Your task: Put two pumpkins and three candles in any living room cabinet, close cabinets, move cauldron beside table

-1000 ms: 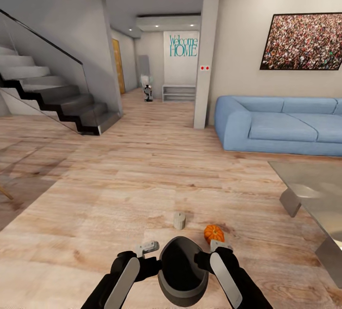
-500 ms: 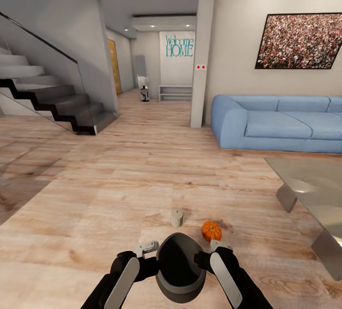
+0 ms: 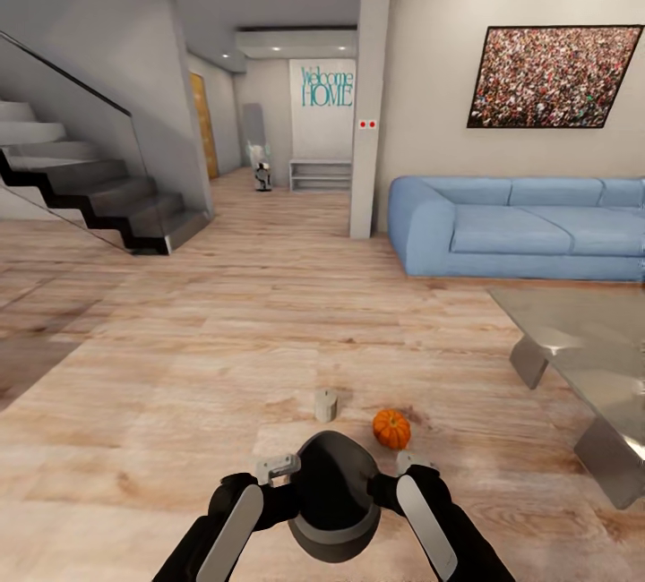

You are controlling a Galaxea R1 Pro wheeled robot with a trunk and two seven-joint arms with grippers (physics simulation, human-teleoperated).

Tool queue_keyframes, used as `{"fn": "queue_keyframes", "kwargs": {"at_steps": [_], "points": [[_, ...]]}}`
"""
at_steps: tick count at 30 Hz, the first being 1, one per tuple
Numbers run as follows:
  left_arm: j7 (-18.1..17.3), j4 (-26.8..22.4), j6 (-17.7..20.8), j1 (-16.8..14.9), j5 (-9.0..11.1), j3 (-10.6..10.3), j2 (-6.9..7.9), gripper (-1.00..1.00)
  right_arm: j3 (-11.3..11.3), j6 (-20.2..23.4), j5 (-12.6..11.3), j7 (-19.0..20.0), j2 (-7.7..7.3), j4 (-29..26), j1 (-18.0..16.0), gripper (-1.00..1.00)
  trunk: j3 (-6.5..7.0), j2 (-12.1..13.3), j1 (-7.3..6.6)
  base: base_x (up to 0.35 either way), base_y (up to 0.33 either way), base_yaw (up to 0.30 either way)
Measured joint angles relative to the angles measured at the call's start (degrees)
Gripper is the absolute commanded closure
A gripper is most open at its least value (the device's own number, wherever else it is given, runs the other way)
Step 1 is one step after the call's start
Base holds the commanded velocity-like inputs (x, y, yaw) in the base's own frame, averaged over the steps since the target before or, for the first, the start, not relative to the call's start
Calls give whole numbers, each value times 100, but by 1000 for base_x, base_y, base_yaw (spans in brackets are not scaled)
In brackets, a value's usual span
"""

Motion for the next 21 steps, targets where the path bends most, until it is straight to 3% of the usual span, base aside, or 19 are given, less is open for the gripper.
{"fn": "queue_keyframes", "kwargs": {"at_steps": [5, 11, 21], "points": [[0, 0, 0, 0, 1, -3, -2, -100, -1, -1, 1, 0, -1, 0, 0, -100, -84, -201, 110, 0, 0, -41], [0, 0, -1, 0, 3, -3, -6, -100, -1, 0, 1, 0, -1, 0, 0, -100, -84, -202, 110, 18, 0, -4], [0, 6, -1, 0, 1, -5, -8, -100, -1, 5, 7, 0, 8, 0, 0, -100, -84, -202, 110, 143, 0, 0]]}}
